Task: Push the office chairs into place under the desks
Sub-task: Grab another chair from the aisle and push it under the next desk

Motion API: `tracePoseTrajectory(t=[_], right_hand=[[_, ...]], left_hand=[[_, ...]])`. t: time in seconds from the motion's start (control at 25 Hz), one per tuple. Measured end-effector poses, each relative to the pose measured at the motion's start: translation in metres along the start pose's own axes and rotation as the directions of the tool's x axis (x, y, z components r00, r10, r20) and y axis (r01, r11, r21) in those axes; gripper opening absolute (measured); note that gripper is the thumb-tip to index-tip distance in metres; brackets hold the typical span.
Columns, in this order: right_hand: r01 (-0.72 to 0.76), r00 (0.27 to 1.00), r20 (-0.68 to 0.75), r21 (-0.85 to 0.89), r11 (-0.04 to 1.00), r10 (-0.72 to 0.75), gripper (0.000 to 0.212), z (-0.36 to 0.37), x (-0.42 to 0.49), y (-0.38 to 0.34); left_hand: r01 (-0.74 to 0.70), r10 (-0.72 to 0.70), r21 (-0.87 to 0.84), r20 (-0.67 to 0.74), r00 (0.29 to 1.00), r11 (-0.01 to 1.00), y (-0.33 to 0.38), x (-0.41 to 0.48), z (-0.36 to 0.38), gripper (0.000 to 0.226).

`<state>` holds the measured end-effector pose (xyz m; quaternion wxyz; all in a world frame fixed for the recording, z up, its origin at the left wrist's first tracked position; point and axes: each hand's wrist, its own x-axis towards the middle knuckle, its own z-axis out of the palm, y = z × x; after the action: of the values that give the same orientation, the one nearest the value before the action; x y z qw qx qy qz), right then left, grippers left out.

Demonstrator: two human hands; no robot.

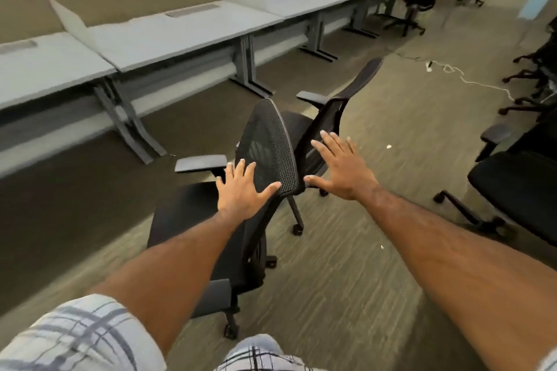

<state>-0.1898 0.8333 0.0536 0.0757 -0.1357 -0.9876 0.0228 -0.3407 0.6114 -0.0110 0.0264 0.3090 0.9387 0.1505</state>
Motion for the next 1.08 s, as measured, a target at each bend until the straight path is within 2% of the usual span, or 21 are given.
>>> tracePoseTrajectory(t=[0.2, 0.28, 0.4, 0.52, 0.68, 0.8, 1.0, 1.08], right_hand=[[0.097, 0.994, -0.055, 0.065, 0.993, -0.094, 0.084, 0.003, 0.052, 0.034], [0.11, 0.993, -0.048, 0.052, 0.993, -0.108, 0.082, 0.002, 0.066, 0.057], [0.14, 0.99, -0.028, 0.022, 0.99, -0.139, 0.081, -0.004, 0.087, 0.101], [0.132, 0.991, -0.025, 0.041, 0.99, -0.131, 0.08, -0.003, 0.119, 0.134], [0.25, 0.967, 0.044, 0.058, 0.967, -0.252, 0.079, 0.019, 0.168, 0.142], [0.399, 0.913, 0.064, 0.077, 0.914, -0.404, 0.082, 0.035, 0.209, 0.138], [0.645, 0.751, 0.084, 0.126, 0.754, -0.656, 0.098, 0.042, 0.252, 0.11], [0.706, 0.688, 0.09, 0.151, 0.692, -0.72, 0.104, 0.046, 0.259, 0.095]], left_hand=[[0.11, -0.109, -0.068, 0.005, 0.994, 0.992, 0.054, 0.048, 0.004, 0.125], [0.154, -0.146, -0.133, 0.074, 0.987, 0.979, 0.076, 0.072, 0.017, 0.126], [0.297, -0.237, -0.262, 0.238, 0.942, 0.918, 0.11, 0.096, 0.041, 0.121], [0.36, -0.303, -0.263, 0.234, 0.924, 0.895, 0.116, 0.111, 0.057, 0.104], [0.355, -0.303, -0.27, 0.216, 0.928, 0.895, 0.109, 0.114, 0.055, 0.094], [0.362, -0.314, -0.252, 0.211, 0.926, 0.897, 0.114, 0.106, 0.047, 0.092], [0.419, -0.368, -0.224, 0.237, 0.899, 0.88, 0.117, 0.064, 0.031, 0.092], [0.475, -0.438, -0.192, 0.208, 0.875, 0.859, 0.116, 0.039, 0.029, 0.089]])
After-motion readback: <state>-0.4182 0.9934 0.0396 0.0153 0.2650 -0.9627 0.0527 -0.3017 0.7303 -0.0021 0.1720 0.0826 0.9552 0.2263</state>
